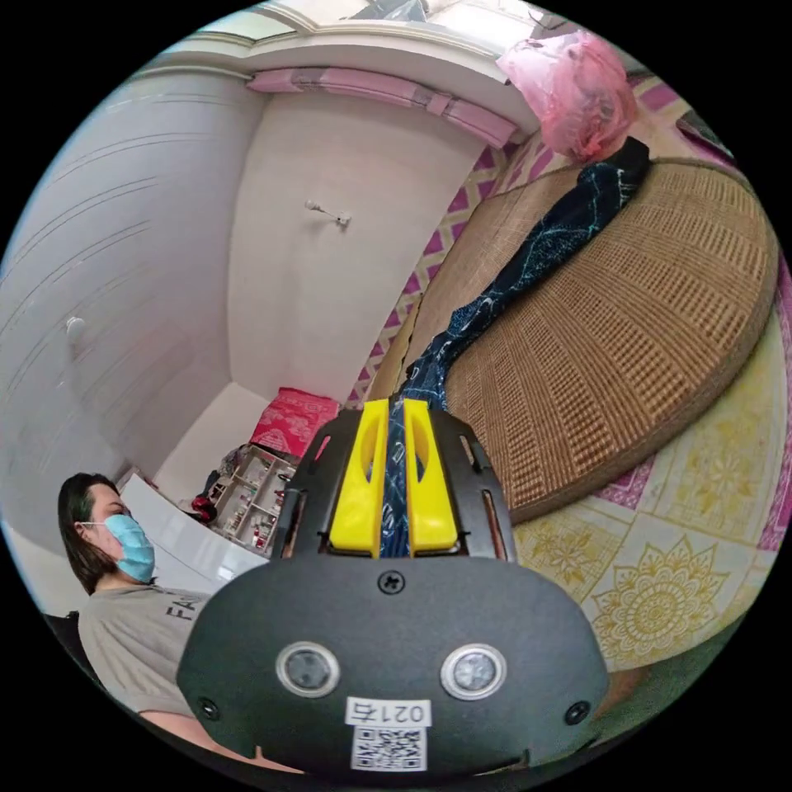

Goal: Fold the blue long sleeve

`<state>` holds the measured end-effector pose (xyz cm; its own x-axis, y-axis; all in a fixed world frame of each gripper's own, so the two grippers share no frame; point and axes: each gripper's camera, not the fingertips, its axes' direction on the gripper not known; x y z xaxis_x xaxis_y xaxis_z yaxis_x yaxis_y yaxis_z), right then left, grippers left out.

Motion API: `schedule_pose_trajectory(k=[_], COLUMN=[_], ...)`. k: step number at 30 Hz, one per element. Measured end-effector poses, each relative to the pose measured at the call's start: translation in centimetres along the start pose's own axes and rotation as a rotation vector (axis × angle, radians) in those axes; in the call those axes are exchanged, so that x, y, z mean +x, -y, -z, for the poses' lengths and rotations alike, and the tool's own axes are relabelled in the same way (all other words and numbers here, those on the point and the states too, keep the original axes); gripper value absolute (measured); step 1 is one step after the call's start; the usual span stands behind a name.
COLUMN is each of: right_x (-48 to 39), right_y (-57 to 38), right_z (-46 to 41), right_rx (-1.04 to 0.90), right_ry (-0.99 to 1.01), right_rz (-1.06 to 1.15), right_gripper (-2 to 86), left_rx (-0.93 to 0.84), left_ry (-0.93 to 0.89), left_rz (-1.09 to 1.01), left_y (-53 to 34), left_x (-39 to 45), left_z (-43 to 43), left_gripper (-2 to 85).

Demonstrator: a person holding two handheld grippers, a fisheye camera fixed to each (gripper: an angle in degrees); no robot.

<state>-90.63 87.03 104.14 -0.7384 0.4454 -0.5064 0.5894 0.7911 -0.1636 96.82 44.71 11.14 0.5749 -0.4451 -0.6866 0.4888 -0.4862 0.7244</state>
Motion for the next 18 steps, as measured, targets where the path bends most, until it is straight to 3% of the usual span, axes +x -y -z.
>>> schedule_pose_trajectory(k=[3, 7, 13, 18], right_x=[0.0, 3.3, 7.0, 7.0], right_y=[3.9, 10.3, 16.1, 20.1], right_z=[0.0, 0.3, 1.7, 2.6], right_rx=[0.004, 0.085, 0.313, 0.451], right_ry=[-0.138, -0.284, -0.389, -0.409], right_rz=[0.003, -0.150, -0.401, -0.450], right_gripper=[5.4, 8.1, 10.3, 10.7], left_rx=[-0.029, -0.004, 0.054, 0.061], left_ry=[0.069, 0.142, 0.154, 0.176], left_rz=[-0.069, -0.069, -0.019, -0.051], left_y=[-0.8, -2.6, -5.6, -7.5], left_x=[1.9, 3.3, 5.5, 8.9], left_z=[1.3, 2.8, 4.9, 5.7], left_gripper=[11.5, 9.5, 7.7, 6.1])
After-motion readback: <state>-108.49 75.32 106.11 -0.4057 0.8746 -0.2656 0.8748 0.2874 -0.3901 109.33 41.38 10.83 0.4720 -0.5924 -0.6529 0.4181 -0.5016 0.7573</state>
